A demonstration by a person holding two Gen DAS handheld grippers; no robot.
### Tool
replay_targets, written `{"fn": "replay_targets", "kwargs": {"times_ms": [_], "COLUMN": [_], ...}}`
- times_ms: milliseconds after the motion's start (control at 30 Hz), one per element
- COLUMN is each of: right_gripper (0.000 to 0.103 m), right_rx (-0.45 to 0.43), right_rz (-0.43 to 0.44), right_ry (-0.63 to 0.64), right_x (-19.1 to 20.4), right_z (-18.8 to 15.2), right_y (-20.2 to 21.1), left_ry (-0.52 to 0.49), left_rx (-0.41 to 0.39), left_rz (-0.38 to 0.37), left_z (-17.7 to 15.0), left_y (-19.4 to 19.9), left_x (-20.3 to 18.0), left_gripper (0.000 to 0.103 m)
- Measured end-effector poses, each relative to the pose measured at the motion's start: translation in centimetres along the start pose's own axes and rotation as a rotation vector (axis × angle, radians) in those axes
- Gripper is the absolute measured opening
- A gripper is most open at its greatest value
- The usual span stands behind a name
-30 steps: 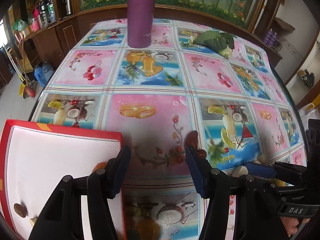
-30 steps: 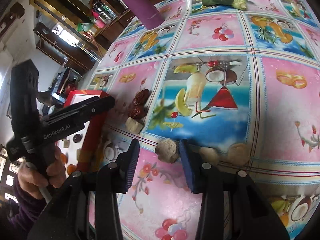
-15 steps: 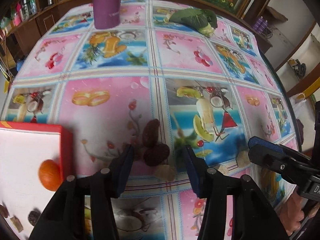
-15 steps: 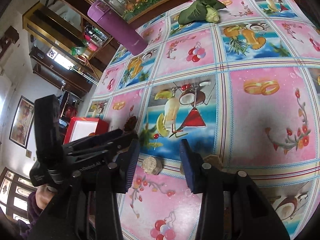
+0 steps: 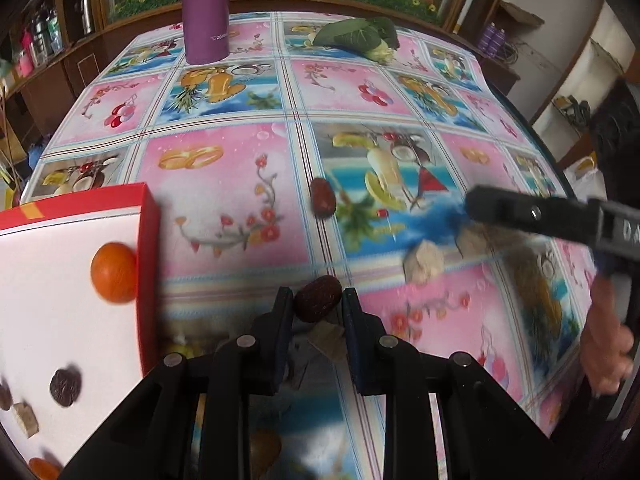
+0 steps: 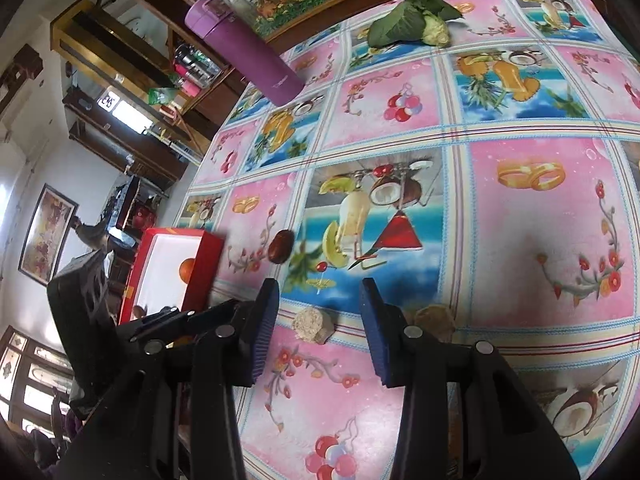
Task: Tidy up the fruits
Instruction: 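Grasp a beige cube with the right tool while the left tool grasps a red date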
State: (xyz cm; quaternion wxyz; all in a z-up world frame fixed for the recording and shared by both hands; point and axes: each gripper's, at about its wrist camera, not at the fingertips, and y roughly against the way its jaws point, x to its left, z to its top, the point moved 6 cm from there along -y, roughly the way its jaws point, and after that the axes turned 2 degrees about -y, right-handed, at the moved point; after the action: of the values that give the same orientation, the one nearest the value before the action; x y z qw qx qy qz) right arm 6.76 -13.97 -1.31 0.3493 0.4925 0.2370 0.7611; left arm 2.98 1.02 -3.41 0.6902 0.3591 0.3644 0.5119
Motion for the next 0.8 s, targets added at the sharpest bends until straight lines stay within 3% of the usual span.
{"fn": "replay_targets", "kwargs": {"times_ms": [133, 300, 567, 700, 800], "right_gripper": [0.044, 0.044, 0.044, 0.043, 0.028], "right_rx": [0.032, 0.065, 0.076, 0.066, 0.048], "right_rz": [-0.008, -0.039, -0.129, -0.202, -0.254], "right_ry": [0.039, 0.098, 0.16, 0.209, 0.27], "right_x": [0.8, 1.8, 2.1, 2.4, 2.8], "right_z": [-0.7, -1.6, -2.3, -2.8, -3.2], "right_y": [-0.6, -1.6, -2.8, -3.7, -4.1], "left_ry": [-0.044, -0.114, -0.181, -0.216, -0.196], "left_rx": [-0.026, -0.082, -0.091, -0.091, -0.079], "left_rz": [0.031, 0.083, 0.14, 0.133, 0.119], "left_z": [-0.6, -0.8, -1.3, -1.8, -1.6], "left_y": [1.1, 2.7, 3.6, 3.7, 3.4], "left_x": [-0.2, -0.4, 0.1, -0.5, -0.3], "left_gripper": [0.025, 0.043, 0.043, 0.043, 0.043]}}
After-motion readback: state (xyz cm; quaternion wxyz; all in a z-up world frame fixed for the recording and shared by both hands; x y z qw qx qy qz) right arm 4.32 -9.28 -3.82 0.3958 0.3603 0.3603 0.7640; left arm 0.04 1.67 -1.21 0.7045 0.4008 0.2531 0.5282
